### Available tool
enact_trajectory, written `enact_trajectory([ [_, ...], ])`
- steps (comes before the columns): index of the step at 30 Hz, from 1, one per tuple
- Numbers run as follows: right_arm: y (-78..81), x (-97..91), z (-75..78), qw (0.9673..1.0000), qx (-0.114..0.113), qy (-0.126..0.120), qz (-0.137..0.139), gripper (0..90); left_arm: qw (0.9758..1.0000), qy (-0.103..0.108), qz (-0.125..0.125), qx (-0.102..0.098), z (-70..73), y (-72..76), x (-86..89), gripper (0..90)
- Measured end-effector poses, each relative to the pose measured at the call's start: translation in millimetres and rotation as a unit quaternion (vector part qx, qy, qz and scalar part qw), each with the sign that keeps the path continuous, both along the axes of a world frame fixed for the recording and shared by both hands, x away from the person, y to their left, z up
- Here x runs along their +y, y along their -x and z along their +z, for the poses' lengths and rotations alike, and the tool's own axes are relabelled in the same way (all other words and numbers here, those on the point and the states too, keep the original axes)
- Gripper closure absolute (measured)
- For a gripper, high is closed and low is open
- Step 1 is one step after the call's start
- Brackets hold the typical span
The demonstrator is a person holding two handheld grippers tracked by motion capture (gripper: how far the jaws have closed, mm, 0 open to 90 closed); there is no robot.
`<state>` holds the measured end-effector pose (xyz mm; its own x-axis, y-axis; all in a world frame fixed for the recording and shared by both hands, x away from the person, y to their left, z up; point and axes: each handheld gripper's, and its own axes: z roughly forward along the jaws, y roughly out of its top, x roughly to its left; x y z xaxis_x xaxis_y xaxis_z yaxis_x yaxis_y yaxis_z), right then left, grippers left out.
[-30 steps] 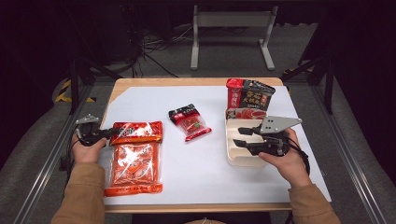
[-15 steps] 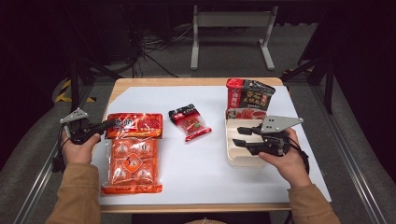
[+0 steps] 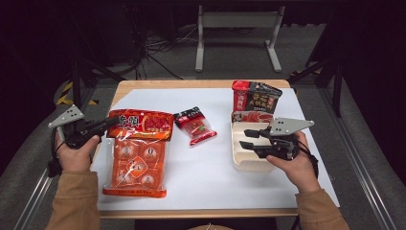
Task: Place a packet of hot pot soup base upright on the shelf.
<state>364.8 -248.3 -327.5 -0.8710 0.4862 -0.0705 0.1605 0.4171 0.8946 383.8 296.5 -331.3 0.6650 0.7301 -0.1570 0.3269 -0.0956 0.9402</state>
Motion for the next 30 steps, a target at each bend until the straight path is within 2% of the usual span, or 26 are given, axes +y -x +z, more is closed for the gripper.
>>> enact_trajectory([
  [3,0.4,0.1,2.3,1.0,-0.003,-0.003,0.001,56.8,0.9999,0.004,-0.01,-0.008,7.5,6.8,-2.3,90.0],
  [10,1.6,3.0,4.5,1.0,-0.005,-0.005,0.007,57.0,0.9991,-0.003,-0.029,-0.032,21.7,19.3,-10.2,90.0],
  [14,2.8,4.3,6.2,0.9999,-0.008,-0.006,0.009,57.0,0.9979,-0.003,-0.037,-0.052,31.8,29.9,-15.3,90.0],
  [20,4.3,3.8,7.0,0.9999,-0.009,-0.008,0.009,57.2,0.9952,-0.006,-0.053,-0.082,45.9,44.0,-23.7,90.0],
  [24,5.9,5.6,8.9,0.9998,-0.011,-0.013,0.014,57.2,0.9927,-0.007,-0.072,-0.097,55.2,53.3,-32.7,90.0],
  [30,6.8,7.5,11.3,0.9996,-0.01,-0.024,0.014,56.1,0.9884,-0.02,-0.094,-0.117,67.5,66.1,-45.7,90.0],
])
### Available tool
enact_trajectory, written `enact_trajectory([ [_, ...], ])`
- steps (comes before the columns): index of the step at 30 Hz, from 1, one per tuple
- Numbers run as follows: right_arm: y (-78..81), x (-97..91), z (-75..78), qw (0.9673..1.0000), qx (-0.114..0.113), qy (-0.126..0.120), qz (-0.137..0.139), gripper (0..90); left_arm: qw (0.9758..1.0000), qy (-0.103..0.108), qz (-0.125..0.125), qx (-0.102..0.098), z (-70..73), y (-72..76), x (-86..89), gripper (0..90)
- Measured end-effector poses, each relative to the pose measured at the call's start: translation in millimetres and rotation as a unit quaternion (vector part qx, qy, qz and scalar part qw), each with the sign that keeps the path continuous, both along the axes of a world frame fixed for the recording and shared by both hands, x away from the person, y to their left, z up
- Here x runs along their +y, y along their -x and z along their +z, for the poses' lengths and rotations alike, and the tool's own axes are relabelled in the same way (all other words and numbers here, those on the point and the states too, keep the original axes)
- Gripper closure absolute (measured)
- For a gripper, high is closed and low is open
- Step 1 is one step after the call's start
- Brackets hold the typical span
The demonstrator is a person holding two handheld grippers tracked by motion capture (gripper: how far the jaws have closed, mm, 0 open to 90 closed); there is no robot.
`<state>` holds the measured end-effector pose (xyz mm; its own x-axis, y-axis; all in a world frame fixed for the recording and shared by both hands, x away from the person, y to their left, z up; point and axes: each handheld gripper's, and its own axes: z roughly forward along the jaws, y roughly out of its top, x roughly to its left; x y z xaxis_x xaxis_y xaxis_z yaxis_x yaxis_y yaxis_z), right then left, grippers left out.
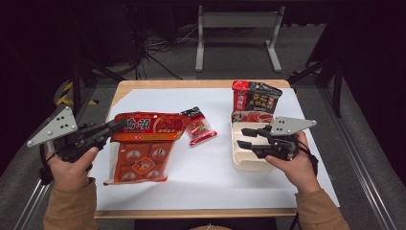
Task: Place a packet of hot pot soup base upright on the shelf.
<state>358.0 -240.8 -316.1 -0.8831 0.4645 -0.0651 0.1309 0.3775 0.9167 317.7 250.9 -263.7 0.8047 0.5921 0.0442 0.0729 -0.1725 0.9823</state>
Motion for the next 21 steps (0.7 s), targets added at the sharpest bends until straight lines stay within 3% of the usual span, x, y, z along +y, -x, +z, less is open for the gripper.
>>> enact_trajectory([
  [6,-1.4,3.4,3.6,0.9999,-0.007,-0.012,0.003,52.6,0.9999,0.0,0.004,-0.012,1.7,0.7,-8.1,90.0],
  [11,-3.7,11.1,8.0,0.9992,-0.012,-0.038,0.008,48.1,0.9999,0.012,0.008,-0.009,-1.7,-5.2,-10.1,90.0],
  [14,-5.7,18.8,10.8,0.9982,-0.017,-0.056,0.014,47.1,0.9998,0.016,0.003,-0.009,-2.3,-6.7,-13.2,90.0],
  [21,-12.2,33.5,13.3,0.9974,-0.016,-0.067,0.021,42.1,0.9992,0.025,-0.026,-0.017,0.4,-5.3,-25.7,90.0],
])
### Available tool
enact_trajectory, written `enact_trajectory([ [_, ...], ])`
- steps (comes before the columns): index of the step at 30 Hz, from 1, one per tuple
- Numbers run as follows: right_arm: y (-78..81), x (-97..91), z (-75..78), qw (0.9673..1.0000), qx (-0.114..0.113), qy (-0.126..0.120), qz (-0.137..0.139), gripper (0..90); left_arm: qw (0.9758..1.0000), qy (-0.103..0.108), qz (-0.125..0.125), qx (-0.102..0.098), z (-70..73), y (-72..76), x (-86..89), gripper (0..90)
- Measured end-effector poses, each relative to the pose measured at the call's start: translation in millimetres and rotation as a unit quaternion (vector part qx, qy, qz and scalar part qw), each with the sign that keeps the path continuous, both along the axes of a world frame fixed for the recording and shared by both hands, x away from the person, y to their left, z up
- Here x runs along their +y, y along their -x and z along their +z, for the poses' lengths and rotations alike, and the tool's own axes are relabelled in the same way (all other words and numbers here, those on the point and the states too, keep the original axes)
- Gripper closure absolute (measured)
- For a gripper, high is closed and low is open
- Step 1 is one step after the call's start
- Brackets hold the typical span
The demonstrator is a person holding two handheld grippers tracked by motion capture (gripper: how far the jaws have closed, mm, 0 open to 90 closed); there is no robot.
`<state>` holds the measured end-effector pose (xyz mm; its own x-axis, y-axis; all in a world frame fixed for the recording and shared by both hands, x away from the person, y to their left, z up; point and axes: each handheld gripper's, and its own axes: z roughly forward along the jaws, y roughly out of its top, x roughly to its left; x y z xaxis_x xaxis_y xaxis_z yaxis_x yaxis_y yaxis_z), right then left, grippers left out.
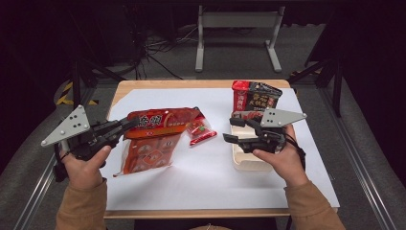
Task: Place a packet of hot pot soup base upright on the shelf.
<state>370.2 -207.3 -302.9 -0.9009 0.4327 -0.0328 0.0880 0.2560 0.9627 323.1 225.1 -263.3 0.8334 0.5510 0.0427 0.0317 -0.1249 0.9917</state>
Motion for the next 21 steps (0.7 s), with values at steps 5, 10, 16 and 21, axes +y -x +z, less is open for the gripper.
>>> enact_trajectory([
  [5,-6.2,11.8,1.8,0.9996,0.002,-0.021,0.016,39.0,0.9996,0.006,-0.025,-0.009,3.3,3.3,-13.2,90.0],
  [10,-9.5,23.7,2.9,0.9993,0.001,-0.024,0.03,38.7,0.9987,0.001,-0.049,-0.013,4.4,3.8,-28.2,90.0],
  [16,-10.0,31.8,2.8,0.9987,0.0,-0.024,0.045,39.8,0.9976,0.004,-0.068,-0.013,3.6,4.1,-40.4,90.0],
  [21,-11.6,38.7,1.9,0.9973,0.002,-0.031,0.067,43.1,0.9963,0.007,-0.083,-0.017,3.7,4.3,-50.1,90.0],
])
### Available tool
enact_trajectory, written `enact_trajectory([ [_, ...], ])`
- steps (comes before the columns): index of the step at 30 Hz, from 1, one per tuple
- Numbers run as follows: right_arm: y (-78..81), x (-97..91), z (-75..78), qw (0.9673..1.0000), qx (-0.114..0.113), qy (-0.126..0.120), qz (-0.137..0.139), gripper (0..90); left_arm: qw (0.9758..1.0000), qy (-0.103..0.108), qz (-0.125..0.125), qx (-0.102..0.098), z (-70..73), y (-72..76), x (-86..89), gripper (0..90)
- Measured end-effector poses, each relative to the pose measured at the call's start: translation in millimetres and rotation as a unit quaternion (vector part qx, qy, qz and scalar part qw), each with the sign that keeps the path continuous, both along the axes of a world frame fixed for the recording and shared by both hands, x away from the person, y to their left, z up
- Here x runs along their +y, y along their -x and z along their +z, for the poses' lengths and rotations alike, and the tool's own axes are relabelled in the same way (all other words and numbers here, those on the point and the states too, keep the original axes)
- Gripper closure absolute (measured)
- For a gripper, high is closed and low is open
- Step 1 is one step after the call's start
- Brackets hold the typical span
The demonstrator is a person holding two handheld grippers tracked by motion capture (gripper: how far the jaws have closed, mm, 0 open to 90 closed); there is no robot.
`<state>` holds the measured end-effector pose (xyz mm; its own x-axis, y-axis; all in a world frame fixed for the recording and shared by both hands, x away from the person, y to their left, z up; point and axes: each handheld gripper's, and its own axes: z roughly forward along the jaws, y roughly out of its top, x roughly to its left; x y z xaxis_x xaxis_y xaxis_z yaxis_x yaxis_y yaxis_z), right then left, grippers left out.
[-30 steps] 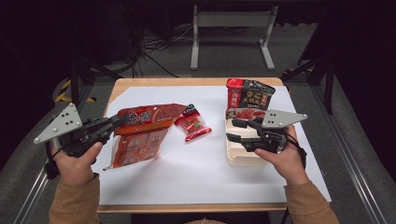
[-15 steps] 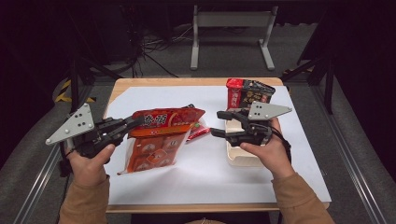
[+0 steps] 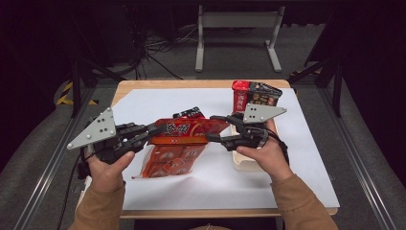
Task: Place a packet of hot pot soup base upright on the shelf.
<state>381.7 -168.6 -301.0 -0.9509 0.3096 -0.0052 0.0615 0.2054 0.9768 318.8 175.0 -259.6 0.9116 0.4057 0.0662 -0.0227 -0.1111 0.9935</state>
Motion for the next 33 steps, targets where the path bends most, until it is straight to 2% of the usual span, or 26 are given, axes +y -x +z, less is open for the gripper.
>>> enact_trajectory([
  [7,3.2,3.3,1.7,0.9993,0.005,-0.016,0.034,55.7,0.9999,0.005,-0.014,-0.001,0.0,-0.6,-10.6,90.0],
  [9,3.5,3.1,2.0,0.9992,0.006,-0.019,0.035,57.3,0.9999,0.009,-0.014,-0.001,-0.1,-0.2,-11.4,90.0],
  [11,4.1,2.3,2.9,0.9988,0.01,-0.022,0.044,65.0,0.9998,0.013,-0.015,-0.004,-0.2,0.2,-11.7,90.0],
  [13,5.3,1.6,4.3,0.998,0.01,-0.02,0.059,76.5,0.9997,0.011,-0.019,-0.006,-0.2,0.4,-10.7,90.0],
  [15,7.2,1.7,6.0,0.9979,0.003,-0.01,0.063,83.3,0.9998,0.011,-0.016,-0.006,-0.7,0.2,-10.0,90.0],
  [18,10.1,2.5,10.1,0.9979,-0.005,0.002,0.064,88.4,0.9998,0.013,-0.015,-0.006,-1.6,-1.6,-8.3,90.0],
  [28,18.4,1.5,28.8,0.9989,-0.008,0.011,0.046,90.0,0.9999,0.016,-0.001,-0.002,-5.4,-7.3,-2.4,89.7],
  [31,20.6,2.1,35.9,0.9989,-0.01,0.017,0.043,90.0,0.9997,0.024,0.0,0.002,-7.2,-10.1,-0.9,85.2],
  [33,22.6,3.4,42.3,0.9989,-0.017,0.026,0.036,90.0,0.9995,0.031,0.0,0.009,-8.2,-12.6,0.4,78.8],
])
